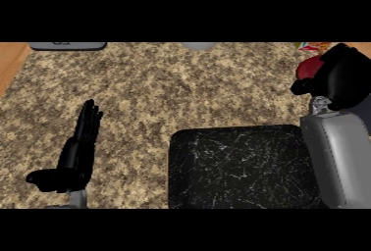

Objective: Pick the pear from the tray and place it in the pot

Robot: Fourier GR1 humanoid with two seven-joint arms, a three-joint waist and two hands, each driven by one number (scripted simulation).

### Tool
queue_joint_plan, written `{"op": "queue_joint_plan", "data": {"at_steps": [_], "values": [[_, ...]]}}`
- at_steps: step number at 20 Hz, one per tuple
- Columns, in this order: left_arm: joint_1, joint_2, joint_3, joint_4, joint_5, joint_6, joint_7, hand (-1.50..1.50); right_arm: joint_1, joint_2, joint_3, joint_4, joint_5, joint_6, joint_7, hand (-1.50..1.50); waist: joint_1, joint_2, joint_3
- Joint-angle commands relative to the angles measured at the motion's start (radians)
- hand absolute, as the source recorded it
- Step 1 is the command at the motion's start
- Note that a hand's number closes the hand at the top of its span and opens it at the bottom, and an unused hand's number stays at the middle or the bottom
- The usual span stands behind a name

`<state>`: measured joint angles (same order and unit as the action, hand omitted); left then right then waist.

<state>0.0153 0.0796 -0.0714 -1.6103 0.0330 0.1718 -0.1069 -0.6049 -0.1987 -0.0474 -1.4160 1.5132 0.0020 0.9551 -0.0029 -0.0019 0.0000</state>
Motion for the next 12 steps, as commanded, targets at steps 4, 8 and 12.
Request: {"op": "queue_joint_plan", "data": {"at_steps": [4,8,12], "values": [[-0.052,-0.057,-0.023,0.083,-0.049,0.041,-0.042,0.00,0.130,-0.109,-0.107,-0.119,-0.079,0.015,-0.067,1.50,-0.004,0.001,0.000],[-0.028,-0.010,0.010,-0.009,-0.014,0.007,0.030,0.00,0.196,-0.181,-0.205,-0.058,-0.164,-0.041,-0.168,1.50,0.000,0.001,0.000],[0.019,0.017,0.034,-0.001,0.030,-0.060,-0.025,0.00,0.188,-0.243,-0.299,0.015,-0.275,-0.046,-0.262,1.50,0.005,0.001,0.000]]}}
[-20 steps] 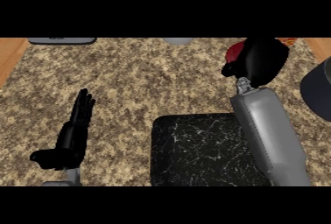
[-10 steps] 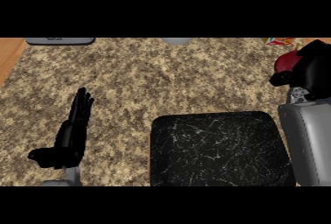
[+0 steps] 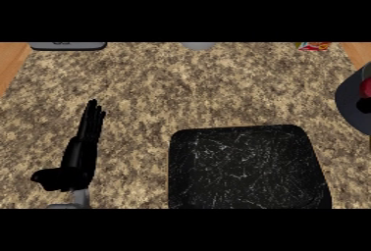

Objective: Pick the pear from the tray and place it in the pot

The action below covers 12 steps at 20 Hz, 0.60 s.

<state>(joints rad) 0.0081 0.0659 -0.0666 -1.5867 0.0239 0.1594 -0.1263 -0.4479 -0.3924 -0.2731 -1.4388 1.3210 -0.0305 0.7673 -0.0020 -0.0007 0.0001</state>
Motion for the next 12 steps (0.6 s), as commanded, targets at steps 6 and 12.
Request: {"op": "queue_joint_plan", "data": {"at_steps": [6,12], "values": [[-0.019,0.021,0.022,-0.002,0.002,-0.023,0.006,0.00,0.063,-0.073,-0.134,0.255,-0.183,-0.069,-0.214,1.50,0.007,0.003,0.000],[0.004,-0.005,-0.008,-0.036,-0.003,-0.011,0.035,0.00,0.080,-0.074,-0.225,0.403,-0.262,-0.094,-0.232,1.50,0.013,0.005,0.002]]}}
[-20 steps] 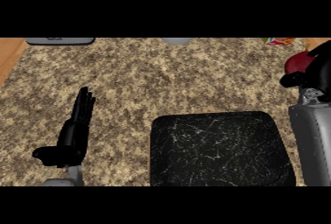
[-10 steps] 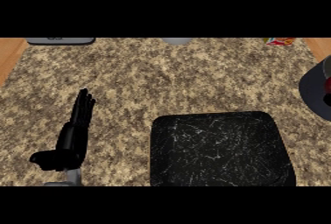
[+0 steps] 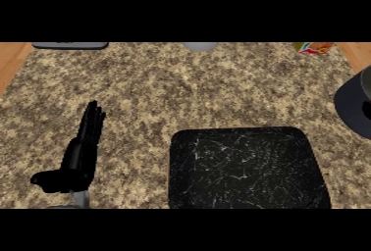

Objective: Pick the pear from the tray and place it in the pot

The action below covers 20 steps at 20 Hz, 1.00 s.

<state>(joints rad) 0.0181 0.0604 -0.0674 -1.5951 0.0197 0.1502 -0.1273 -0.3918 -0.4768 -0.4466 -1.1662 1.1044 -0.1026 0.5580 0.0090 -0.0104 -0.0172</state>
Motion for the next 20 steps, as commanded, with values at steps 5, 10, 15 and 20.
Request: {"op": "queue_joint_plan", "data": {"at_steps": [5,10,15,20], "values": [[-0.038,-0.022,-0.015,0.016,-0.019,0.020,0.015,0.00,0.045,-0.011,-0.095,0.221,-0.084,0.044,-0.010,-1.50,-0.002,0.017,0.019],[-0.027,0.000,0.012,0.010,-0.012,0.012,0.018,0.00,-0.006,0.004,-0.176,0.230,-0.247,-0.105,-0.234,-1.50,-0.003,0.013,0.019],[-0.007,-0.005,0.018,0.007,0.012,-0.001,0.013,0.00,-0.036,0.049,-0.332,0.125,-0.464,-0.262,-0.414,-1.50,-0.014,0.008,0.020],[0.023,0.013,0.011,-0.052,0.005,-0.008,0.044,0.00,0.035,0.056,-0.447,0.094,-0.659,-0.239,-0.526,-1.50,-0.015,0.007,0.019]]}}
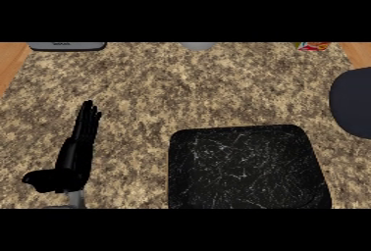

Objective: Pick the pear from the tray and place it in the pot

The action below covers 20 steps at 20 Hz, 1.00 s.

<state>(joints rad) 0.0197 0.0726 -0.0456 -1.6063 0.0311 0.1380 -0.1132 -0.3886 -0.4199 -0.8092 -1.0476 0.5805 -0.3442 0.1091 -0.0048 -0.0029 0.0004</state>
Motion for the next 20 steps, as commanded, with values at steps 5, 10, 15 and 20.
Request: {"op": "queue_joint_plan", "data": {"at_steps": [5,10,15,20], "values": [[-0.071,-0.005,0.013,0.028,-0.009,0.009,0.036,0.00,0.096,-0.039,-0.132,0.005,-0.246,0.009,-0.154,-1.50,0.000,0.002,0.000],[-0.046,0.004,0.016,0.007,-0.013,-0.003,0.023,0.00,0.127,-0.133,-0.208,0.188,-0.366,0.024,-0.360,-1.50,0.006,0.004,0.001],[-0.017,-0.017,0.007,0.006,-0.024,0.004,0.006,0.00,0.254,-0.122,-0.210,0.081,-0.459,0.085,-0.360,-1.50,0.003,0.003,0.000],[-0.027,-0.009,0.019,0.013,-0.021,-0.012,0.005,0.00,0.277,-0.213,-0.223,0.199,-0.525,0.122,-0.428,-1.50,0.004,0.003,0.000]]}}
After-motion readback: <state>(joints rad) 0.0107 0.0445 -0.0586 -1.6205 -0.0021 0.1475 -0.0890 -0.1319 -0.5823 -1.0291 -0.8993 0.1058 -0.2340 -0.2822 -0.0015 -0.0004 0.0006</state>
